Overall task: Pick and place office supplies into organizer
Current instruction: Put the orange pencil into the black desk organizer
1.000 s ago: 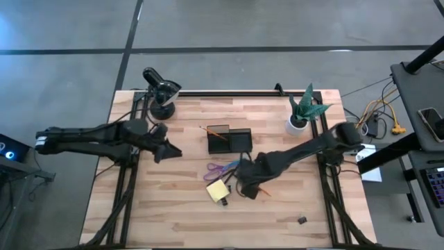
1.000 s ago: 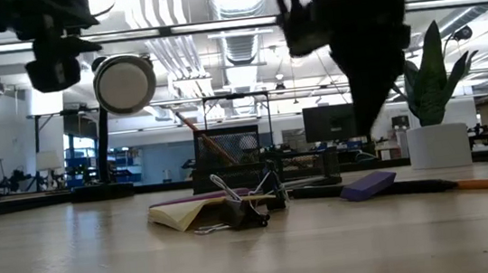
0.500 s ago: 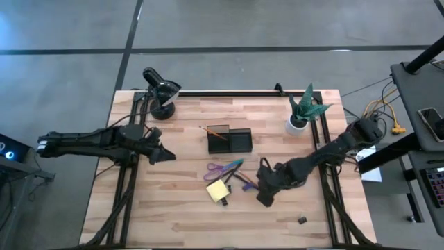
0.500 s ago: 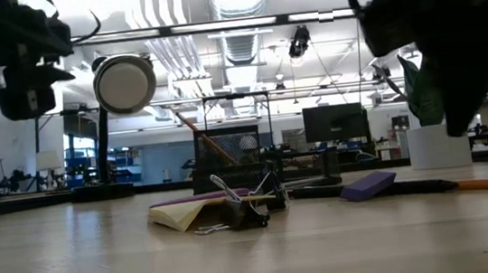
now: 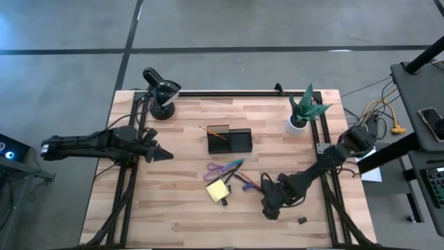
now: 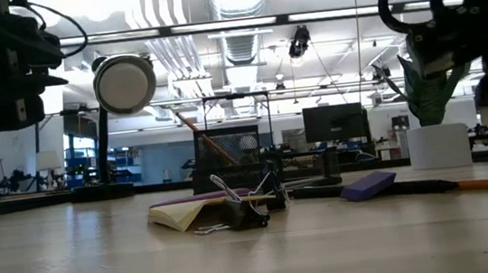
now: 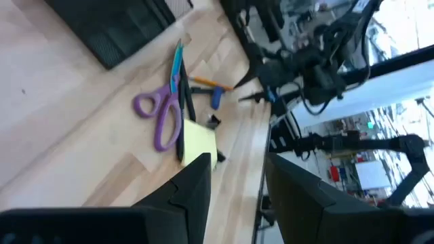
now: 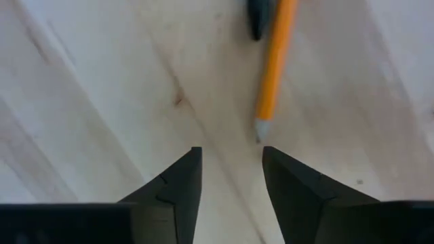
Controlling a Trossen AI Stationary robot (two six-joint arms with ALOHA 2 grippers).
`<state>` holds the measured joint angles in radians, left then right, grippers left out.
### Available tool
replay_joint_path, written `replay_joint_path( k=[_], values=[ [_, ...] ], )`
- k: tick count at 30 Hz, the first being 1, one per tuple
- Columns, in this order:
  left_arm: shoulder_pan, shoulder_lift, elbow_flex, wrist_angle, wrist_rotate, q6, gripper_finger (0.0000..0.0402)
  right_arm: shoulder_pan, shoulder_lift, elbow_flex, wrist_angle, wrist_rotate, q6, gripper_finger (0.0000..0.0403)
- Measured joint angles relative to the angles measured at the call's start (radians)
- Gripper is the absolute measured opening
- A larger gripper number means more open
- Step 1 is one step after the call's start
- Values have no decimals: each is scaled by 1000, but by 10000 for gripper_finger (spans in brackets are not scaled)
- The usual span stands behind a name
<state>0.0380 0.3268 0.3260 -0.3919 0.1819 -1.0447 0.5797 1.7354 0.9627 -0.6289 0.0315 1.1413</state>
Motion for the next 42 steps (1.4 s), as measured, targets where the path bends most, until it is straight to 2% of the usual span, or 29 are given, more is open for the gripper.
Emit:
replay_joint_path(
  k=[12, 21, 30, 36, 42],
  values=[
    [0, -8, -1, 43, -15, 8, 122, -1, 1, 0, 8, 7, 17, 132],
    [0, -8, -6, 43, -15, 6, 122, -15, 1, -3, 2, 153, -87, 142],
    [0, -9, -6, 43, -15, 7, 122, -22, 1, -12, 9, 151, -126, 148],
    [0, -9, -6, 43, -15, 24, 122, -64, 0, -32, 13, 133, -50, 143],
    [0, -8, -7, 43, -15, 31, 122, -88, 0, -34, 34, 129, -138, 143]
  ],
)
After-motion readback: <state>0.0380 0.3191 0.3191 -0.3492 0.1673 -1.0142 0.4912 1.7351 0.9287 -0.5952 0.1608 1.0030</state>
